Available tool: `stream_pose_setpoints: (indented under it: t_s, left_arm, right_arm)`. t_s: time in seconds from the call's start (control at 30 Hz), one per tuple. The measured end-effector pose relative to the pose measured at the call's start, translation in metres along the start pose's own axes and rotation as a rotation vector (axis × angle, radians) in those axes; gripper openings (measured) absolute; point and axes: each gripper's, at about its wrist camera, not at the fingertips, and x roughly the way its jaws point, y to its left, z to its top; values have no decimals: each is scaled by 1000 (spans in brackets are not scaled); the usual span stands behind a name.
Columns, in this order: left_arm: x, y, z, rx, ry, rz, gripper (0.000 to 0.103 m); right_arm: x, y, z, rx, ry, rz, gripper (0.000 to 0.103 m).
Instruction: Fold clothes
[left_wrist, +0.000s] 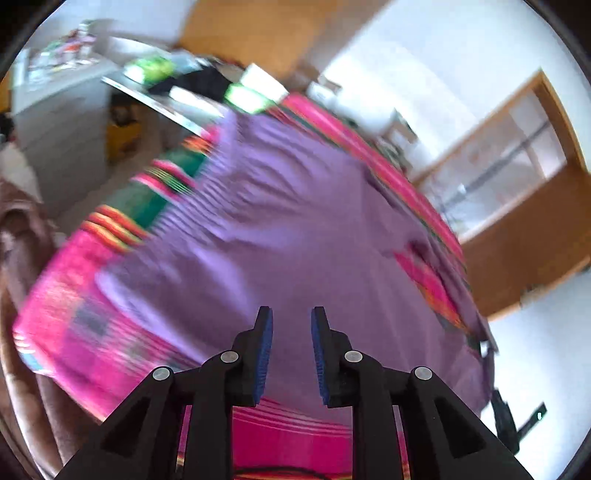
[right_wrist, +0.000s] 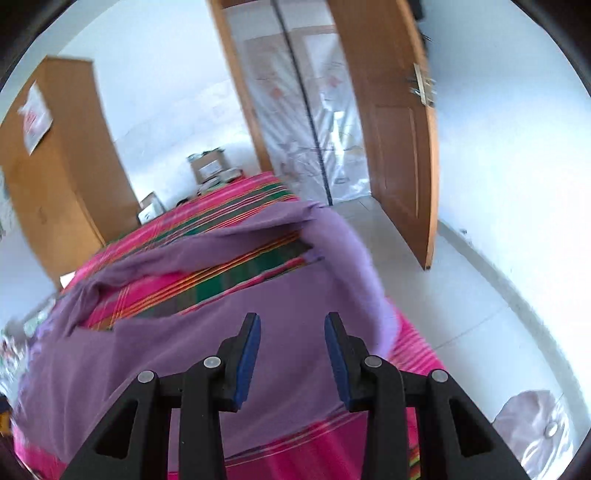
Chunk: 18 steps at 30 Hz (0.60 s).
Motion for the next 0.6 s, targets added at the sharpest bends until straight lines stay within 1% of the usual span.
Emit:
stream_pose_setpoints:
  t_s: [0.1, 0.17, 0.2, 0.23, 0.27, 0.33, 0.47, 0.6]
  left_arm:
    - [16, -26, -4, 91, 44, -1, 22]
    - [25, -40, -8, 139, 69, -19, 22]
    - [29, -47, -10, 162, 83, -29, 24]
    - [33, -54, -12, 184, 96, -39, 31]
    - [37, -61, -14, 207, 110, -49, 32]
    - [47, -74, -19, 239, 138, -62, 33]
    - [69, -101, -27, 301, 197, -89, 33]
    - [86, -124, -37, 359, 256, -111, 33]
  right_arm:
    - [4, -21, 9, 74, 15, 18, 37]
    - [8, -30, 16, 84, 18, -6, 37]
    - [9, -34, 19, 84, 14, -26, 37]
    - [12, -37, 23, 78, 21, -31, 38]
    - [17, -38, 27, 68, 37, -27, 41]
    - [26, -43, 33, 57, 67, -9, 41]
    - [45, -61, 43, 117, 111, 54, 42]
    - [60, -70, 47, 133, 141, 77, 43]
